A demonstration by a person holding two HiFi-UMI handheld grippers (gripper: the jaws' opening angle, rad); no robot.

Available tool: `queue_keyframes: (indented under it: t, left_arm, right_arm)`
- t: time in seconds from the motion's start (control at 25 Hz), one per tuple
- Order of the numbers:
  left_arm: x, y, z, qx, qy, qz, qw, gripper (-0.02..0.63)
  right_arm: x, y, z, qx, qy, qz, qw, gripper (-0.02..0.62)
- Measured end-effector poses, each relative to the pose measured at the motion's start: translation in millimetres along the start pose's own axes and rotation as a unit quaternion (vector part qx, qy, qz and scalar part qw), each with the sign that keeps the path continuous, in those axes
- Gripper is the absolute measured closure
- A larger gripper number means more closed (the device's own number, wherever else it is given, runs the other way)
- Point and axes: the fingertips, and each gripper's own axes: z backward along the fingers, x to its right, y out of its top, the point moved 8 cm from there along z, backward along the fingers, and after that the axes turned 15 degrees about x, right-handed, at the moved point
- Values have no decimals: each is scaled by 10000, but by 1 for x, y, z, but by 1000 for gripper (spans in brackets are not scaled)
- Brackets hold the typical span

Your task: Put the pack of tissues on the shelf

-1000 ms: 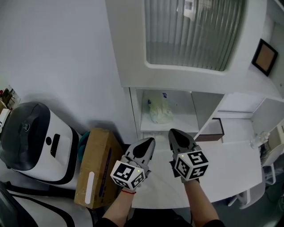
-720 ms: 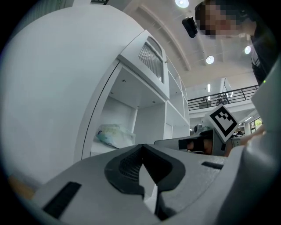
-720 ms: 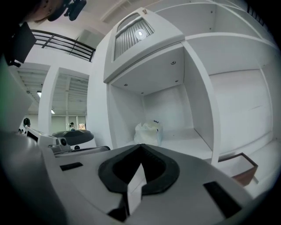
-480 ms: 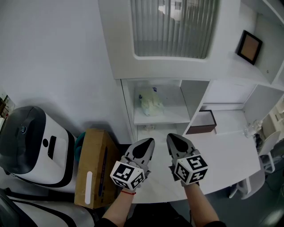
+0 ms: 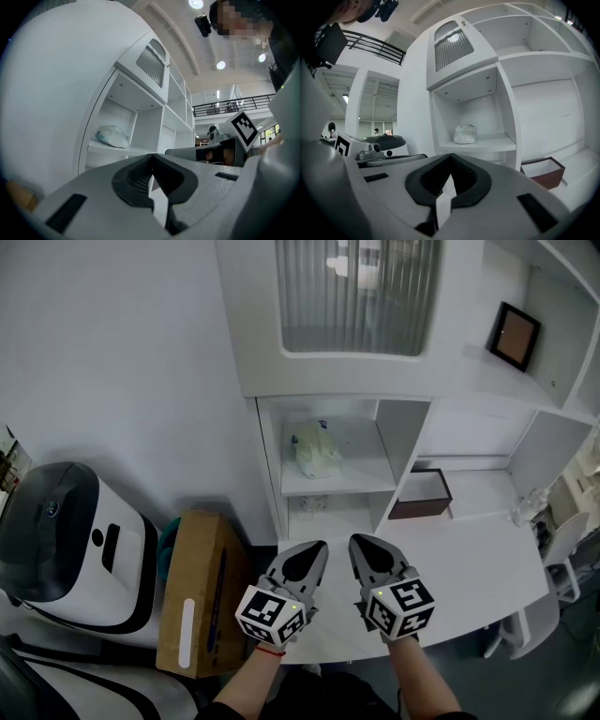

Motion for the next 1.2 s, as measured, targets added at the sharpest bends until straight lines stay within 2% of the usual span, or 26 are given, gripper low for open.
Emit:
queue_keyframes:
  t: [0.24,0.56,1.2]
  left_arm:
    - [12,4,9,24,116,-95,9999,600]
    - [33,4,31,18,487,-161,9987,600]
    - [123,7,61,62,622,-324,9975,600]
  right_arm:
    - [-5,3,9,30,206,22,9998,592]
    - [-15,3,33,2,591,-2,9982,592]
    - [-22,18,114,62,891,-91,9960,592]
